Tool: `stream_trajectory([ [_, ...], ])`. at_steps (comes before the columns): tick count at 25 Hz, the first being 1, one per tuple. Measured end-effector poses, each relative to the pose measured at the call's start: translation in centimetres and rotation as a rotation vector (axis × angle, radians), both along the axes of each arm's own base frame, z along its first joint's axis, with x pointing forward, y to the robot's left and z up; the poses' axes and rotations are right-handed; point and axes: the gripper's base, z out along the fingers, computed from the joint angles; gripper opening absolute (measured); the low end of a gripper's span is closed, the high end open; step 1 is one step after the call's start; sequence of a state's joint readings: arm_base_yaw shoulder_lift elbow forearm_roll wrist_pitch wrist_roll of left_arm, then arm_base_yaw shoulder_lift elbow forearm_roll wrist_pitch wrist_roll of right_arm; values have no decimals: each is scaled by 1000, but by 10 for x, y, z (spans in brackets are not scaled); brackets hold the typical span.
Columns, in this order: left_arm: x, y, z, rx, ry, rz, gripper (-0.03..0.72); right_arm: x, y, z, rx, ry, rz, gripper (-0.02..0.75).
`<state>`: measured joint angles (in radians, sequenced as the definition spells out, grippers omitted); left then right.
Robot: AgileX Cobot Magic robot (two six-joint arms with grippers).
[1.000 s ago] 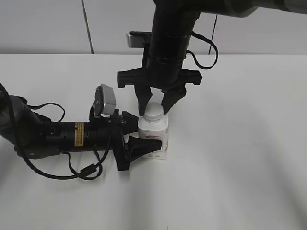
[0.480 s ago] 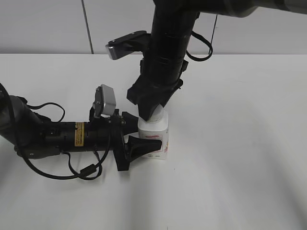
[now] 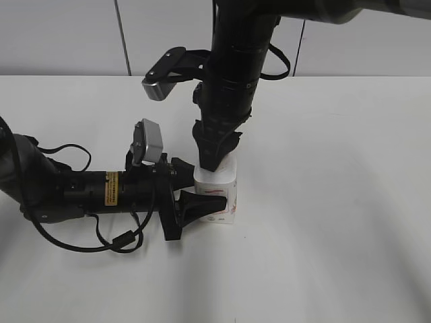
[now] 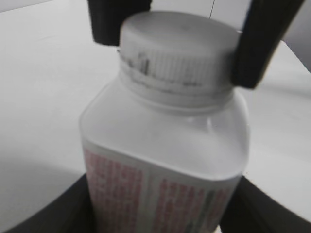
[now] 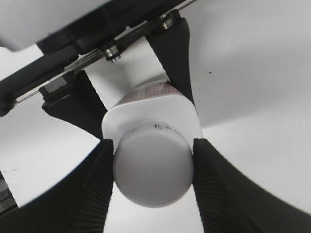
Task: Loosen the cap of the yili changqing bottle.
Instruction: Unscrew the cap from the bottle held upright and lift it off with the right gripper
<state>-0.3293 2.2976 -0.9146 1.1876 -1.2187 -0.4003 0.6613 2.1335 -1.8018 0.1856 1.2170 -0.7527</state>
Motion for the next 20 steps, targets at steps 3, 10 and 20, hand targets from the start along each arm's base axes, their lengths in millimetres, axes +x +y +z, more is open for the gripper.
stream_trajectory([
  [3, 0, 0, 0, 1, 0, 0, 407, 0, 0, 0, 0, -1, 4, 393],
  [10, 0, 0, 0, 1, 0, -1, 406, 0, 0, 1, 2, -4, 10, 491],
  [20, 0, 0, 0, 2, 0, -1, 397, -13, -2, 46, 120, -3, -135, 557],
])
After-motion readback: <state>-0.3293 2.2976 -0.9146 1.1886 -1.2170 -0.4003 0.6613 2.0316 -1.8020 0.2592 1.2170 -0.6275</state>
